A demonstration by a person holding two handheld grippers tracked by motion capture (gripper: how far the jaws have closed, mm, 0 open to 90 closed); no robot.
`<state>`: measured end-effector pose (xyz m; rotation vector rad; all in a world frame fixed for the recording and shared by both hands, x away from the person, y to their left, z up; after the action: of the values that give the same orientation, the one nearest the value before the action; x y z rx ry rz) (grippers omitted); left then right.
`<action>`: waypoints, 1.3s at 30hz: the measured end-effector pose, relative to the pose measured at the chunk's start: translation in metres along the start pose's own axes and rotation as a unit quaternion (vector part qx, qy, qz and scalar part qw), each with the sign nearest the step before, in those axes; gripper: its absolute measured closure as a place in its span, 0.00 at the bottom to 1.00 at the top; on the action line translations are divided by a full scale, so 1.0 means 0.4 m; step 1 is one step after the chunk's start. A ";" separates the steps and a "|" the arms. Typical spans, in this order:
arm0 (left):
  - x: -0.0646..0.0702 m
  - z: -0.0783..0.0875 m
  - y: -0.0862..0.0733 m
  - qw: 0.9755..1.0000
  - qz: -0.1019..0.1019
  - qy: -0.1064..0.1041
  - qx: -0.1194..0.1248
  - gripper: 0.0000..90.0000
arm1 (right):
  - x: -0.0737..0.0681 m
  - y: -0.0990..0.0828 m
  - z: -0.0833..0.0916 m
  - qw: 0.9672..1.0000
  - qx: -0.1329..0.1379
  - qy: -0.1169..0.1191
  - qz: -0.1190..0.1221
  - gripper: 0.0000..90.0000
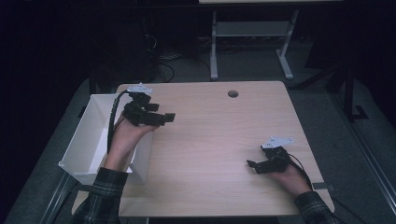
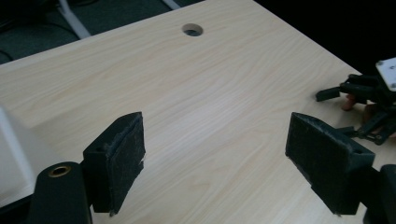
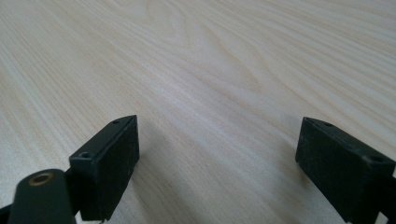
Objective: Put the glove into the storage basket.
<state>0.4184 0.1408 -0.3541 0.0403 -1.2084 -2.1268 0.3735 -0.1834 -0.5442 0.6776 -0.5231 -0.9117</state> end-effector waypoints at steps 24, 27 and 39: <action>0.086 -0.206 -0.145 0.997 -0.044 -0.065 -0.025 0.22 | 0.000 0.000 0.000 1.000 0.000 0.000 0.002 0.14; 0.089 -0.217 -0.160 0.996 -0.045 -0.070 -0.025 0.22 | 0.000 0.000 -0.001 1.000 0.000 0.000 0.002 0.14; 0.083 -0.306 -0.288 0.993 -0.074 -0.063 -0.073 0.22 | 0.000 0.000 0.000 1.000 -0.002 0.000 0.003 0.14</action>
<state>0.3721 0.0690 -0.5024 -0.0733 -1.1482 -2.3736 0.3734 -0.1835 -0.5443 0.6734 -0.5226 -0.9070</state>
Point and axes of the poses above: each handheld gripper's, and its own axes: z roughly backward along the jaws, y roughly out of its top, x roughly to its right, the point moved 9 cm from there along -z, roughly forward along the jaws, and after that the axes turned 14 degrees about -y, right-handed, at the moved point
